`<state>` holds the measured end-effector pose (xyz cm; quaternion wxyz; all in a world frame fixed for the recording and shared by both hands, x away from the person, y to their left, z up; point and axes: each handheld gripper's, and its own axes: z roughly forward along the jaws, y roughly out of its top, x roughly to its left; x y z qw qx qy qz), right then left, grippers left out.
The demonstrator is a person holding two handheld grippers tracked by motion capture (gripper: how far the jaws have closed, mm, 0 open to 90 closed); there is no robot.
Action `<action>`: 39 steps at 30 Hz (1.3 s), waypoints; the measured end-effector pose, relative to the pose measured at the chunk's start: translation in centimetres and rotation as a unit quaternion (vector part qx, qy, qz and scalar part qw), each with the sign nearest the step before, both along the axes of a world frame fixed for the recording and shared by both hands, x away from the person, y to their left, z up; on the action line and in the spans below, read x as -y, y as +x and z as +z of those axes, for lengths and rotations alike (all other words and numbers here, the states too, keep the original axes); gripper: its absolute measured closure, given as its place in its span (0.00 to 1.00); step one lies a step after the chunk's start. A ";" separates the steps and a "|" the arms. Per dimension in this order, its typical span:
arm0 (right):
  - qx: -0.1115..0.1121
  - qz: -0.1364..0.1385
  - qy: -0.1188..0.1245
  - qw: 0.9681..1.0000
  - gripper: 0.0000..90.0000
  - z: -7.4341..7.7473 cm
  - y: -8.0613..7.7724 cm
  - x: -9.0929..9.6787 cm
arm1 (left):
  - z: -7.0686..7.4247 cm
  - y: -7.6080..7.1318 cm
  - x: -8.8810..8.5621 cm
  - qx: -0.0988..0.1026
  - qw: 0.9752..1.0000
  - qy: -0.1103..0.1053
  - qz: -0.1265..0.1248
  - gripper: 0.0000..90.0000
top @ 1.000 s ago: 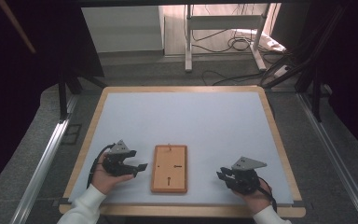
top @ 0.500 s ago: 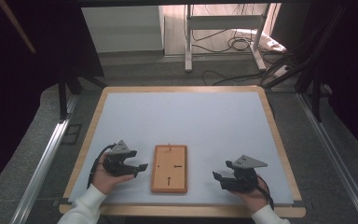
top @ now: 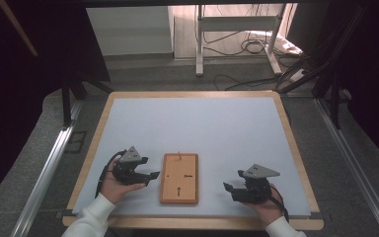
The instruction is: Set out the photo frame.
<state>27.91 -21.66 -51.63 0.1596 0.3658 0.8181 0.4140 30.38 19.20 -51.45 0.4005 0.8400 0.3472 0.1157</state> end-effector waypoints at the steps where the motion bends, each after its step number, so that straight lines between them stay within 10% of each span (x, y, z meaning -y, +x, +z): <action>1: 0.001 0.002 0.000 1.000 0.30 0.0 0.0 0.0 | 0.1 0.1 0.2 0.000 1.000 -0.001 -0.004 0.30; 39: 0.025 0.027 -0.020 0.999 0.28 0.1 -0.3 -1.3 | 0.9 5.7 6.5 0.007 0.996 0.010 -0.088 0.39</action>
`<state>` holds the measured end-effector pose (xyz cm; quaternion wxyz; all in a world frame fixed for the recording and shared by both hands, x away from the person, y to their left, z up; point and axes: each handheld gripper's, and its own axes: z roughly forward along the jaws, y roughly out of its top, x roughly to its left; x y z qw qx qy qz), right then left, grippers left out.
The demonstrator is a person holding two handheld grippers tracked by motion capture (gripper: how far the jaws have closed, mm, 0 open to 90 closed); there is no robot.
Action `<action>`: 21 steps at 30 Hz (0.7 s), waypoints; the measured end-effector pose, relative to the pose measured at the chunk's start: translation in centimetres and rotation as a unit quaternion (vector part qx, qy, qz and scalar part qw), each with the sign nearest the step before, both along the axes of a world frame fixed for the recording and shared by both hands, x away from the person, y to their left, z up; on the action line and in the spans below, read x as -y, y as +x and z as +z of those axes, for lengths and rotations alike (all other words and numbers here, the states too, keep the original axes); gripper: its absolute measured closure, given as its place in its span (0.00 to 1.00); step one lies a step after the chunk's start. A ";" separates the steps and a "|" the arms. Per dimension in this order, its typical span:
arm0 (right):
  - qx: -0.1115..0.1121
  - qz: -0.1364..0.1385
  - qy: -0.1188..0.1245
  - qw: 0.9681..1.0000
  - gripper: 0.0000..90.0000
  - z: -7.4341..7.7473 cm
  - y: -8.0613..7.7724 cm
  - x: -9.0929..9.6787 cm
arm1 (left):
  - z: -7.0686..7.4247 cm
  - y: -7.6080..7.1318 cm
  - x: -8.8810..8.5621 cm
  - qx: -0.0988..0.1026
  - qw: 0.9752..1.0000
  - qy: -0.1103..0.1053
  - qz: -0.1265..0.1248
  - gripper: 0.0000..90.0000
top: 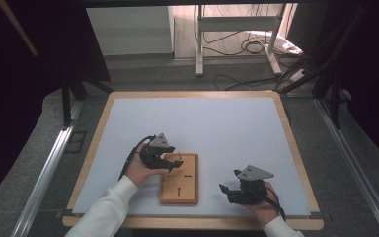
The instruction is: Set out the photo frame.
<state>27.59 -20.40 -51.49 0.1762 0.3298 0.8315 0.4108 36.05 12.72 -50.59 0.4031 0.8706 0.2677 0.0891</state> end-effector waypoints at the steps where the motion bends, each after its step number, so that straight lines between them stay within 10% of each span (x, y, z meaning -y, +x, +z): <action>1: 0.000 0.000 -0.001 1.000 0.28 0.0 0.0 -0.1 | 0.0 0.1 0.2 0.001 1.000 0.001 0.000 0.41; 21: 0.000 0.012 -0.007 1.000 0.28 -0.1 -0.1 -0.6 | -0.9 1.2 1.0 0.008 1.000 0.008 0.005 0.72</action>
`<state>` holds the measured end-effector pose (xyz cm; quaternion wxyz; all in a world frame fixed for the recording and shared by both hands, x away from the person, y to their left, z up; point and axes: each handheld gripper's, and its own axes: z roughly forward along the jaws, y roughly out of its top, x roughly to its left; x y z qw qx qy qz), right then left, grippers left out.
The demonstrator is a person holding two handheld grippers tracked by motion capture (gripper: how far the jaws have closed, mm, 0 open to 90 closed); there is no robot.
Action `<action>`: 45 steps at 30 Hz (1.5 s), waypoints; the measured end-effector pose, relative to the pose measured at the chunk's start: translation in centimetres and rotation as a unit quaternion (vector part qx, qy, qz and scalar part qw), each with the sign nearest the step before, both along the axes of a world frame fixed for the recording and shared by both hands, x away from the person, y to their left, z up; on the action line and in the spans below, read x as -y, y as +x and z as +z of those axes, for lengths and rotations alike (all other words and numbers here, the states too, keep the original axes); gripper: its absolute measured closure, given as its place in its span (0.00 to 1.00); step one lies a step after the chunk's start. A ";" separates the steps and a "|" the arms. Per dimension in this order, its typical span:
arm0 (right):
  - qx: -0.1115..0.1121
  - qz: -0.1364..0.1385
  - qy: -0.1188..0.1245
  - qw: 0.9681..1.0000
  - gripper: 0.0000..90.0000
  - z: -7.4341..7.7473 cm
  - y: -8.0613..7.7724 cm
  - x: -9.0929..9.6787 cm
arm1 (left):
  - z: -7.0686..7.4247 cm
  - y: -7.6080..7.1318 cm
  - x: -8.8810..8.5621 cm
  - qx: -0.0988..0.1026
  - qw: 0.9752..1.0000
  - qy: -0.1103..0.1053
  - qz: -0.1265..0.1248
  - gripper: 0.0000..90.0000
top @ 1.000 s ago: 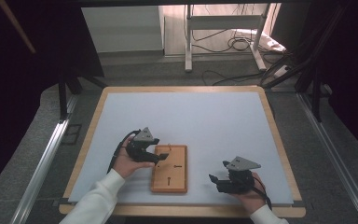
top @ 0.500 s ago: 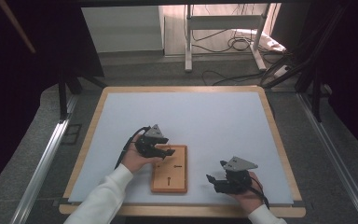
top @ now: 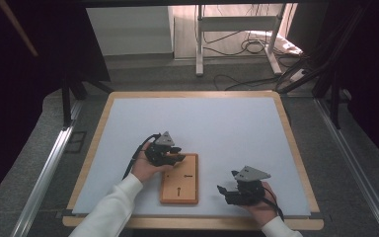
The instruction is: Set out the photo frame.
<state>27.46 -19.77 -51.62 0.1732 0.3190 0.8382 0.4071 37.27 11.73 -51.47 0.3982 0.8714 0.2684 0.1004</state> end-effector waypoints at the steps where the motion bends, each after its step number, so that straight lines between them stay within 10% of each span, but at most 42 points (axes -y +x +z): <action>1: 0.000 0.001 0.000 1.000 0.28 0.0 0.0 0.0 | 0.0 0.0 0.0 0.001 1.000 0.003 -0.001 0.74; 22: 0.034 0.031 -0.031 0.998 0.27 0.6 -0.8 -1.5 | -0.1 0.3 0.2 -0.019 1.000 -0.011 -0.003 0.94; 28: 0.080 0.052 -0.061 0.994 0.26 1.5 -1.8 -2.8 | 0.3 0.9 0.2 -0.049 0.999 -0.007 -0.005 0.94; 45: 0.086 0.121 -0.100 0.984 0.19 1.2 -3.6 -7.4 | 0.4 2.1 -0.2 -0.096 0.995 -0.019 -0.015 0.93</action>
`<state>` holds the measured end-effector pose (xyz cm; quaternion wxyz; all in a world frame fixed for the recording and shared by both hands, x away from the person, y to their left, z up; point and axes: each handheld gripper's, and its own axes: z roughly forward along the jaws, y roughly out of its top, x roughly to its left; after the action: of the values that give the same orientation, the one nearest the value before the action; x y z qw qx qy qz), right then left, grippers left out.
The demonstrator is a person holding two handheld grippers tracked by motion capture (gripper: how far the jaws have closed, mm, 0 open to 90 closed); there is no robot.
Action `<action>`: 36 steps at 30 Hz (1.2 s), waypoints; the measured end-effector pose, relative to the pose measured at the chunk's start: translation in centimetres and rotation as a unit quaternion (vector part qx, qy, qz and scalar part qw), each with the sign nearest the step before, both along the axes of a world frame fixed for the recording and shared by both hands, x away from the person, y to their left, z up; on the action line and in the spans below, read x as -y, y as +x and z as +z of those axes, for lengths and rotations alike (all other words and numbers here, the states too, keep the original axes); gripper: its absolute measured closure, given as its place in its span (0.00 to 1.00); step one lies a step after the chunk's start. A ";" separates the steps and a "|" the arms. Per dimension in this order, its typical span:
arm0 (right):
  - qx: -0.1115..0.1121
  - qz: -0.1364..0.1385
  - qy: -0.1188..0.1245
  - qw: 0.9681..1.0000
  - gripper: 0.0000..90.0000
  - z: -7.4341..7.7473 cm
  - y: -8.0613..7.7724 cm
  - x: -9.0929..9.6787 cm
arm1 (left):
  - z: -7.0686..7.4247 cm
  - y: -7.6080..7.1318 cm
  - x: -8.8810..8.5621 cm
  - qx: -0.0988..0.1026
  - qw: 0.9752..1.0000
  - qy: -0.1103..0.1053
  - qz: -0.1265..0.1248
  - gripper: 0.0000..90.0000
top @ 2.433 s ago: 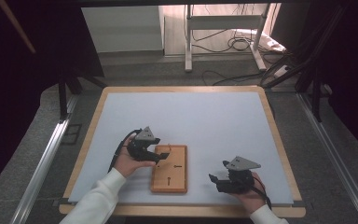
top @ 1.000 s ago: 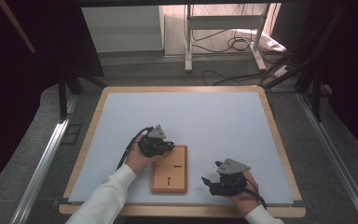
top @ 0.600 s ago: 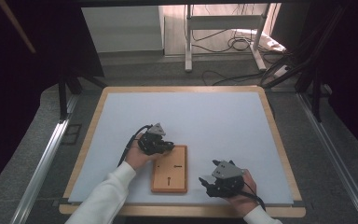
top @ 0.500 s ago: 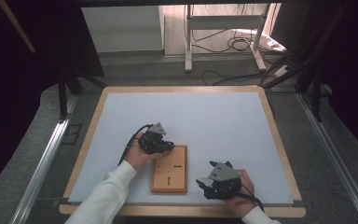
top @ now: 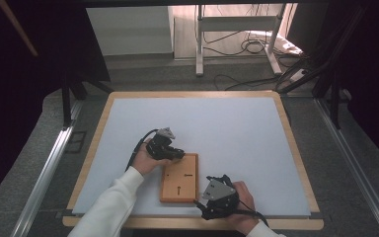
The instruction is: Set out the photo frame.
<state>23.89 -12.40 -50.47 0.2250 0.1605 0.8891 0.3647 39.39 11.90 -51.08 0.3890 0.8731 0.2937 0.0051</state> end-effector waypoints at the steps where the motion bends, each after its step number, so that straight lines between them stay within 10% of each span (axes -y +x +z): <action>1: 0.000 0.001 -0.002 1.000 0.19 -0.1 -0.1 -0.3 | 0.0 0.1 0.0 -0.004 1.000 0.000 -0.001 0.93; 24: 0.099 0.011 -0.102 0.990 0.20 -2.3 0.2 -5.4 | 0.1 1.6 -0.3 -0.043 0.999 -0.012 -0.005 0.93; 36: 0.121 0.020 -0.101 0.987 0.35 -1.6 0.2 -5.4 | 0.5 1.2 -0.5 -0.004 1.000 -0.011 0.010 0.86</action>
<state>24.05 -7.03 -52.07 0.3382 0.0736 0.8909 0.2941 40.63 12.36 -50.56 0.3974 0.8658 0.3039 0.0027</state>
